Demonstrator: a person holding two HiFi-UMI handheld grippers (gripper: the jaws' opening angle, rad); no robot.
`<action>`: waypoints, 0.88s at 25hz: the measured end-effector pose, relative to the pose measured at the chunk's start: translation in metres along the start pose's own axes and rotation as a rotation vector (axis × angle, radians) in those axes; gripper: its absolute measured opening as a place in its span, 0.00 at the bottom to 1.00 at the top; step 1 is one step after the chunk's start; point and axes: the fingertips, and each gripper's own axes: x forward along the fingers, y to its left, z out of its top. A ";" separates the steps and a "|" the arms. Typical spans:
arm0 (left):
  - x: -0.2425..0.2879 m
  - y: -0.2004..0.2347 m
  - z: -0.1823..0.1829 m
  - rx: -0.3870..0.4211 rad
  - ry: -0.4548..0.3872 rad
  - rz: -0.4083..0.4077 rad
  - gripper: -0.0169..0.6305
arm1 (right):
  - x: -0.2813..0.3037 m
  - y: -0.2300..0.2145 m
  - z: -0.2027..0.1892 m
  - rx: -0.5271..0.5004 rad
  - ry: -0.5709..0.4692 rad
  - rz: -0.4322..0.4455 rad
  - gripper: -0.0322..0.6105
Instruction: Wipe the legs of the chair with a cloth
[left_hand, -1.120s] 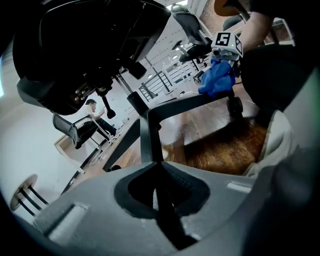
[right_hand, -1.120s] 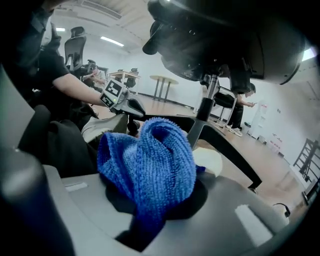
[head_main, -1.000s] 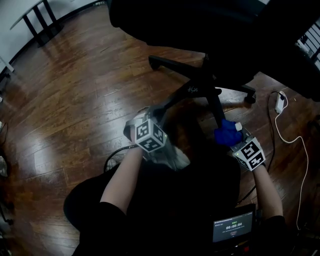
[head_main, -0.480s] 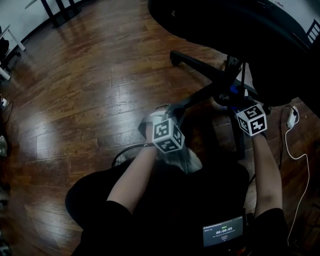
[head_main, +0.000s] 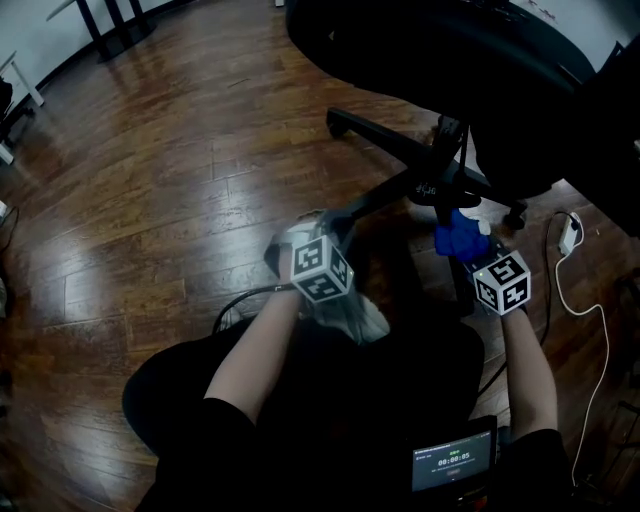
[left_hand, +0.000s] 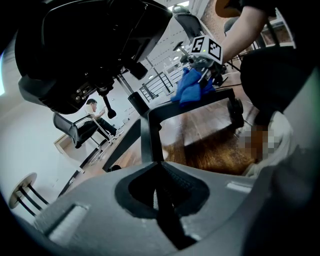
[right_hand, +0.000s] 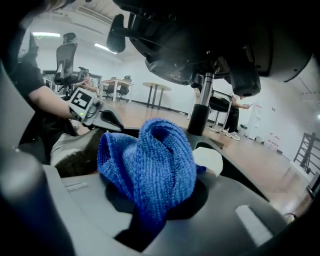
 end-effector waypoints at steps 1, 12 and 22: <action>0.000 0.000 0.000 0.001 0.000 0.000 0.05 | -0.013 0.010 -0.011 0.010 0.008 0.021 0.17; -0.002 0.000 0.001 -0.031 -0.001 0.000 0.03 | -0.054 0.042 -0.049 0.006 0.066 0.064 0.17; -0.001 -0.001 0.004 -0.026 -0.012 -0.005 0.03 | 0.044 -0.038 0.039 -0.035 0.019 -0.066 0.17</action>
